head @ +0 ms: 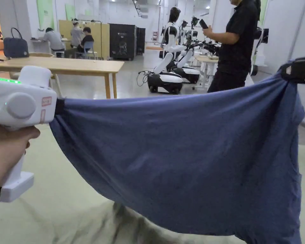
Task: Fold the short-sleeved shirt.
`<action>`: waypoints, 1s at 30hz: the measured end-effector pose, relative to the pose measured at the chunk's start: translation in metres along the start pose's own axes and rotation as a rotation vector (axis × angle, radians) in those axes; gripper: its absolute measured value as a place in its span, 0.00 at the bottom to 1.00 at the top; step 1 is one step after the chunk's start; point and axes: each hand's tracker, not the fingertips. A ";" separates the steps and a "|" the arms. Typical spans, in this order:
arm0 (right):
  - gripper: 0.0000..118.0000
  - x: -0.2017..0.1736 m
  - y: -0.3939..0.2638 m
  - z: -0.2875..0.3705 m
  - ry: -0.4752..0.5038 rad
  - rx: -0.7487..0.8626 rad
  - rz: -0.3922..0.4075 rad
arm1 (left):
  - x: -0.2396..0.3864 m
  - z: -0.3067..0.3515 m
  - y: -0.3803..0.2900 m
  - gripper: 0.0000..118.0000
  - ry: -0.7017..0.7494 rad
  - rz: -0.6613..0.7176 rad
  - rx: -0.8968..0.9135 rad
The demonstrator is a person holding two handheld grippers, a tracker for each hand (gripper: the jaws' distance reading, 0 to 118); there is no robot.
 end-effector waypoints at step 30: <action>0.02 0.027 -0.169 0.041 -0.052 0.003 -0.125 | 0.050 0.028 -0.123 0.05 -0.047 -0.028 -0.027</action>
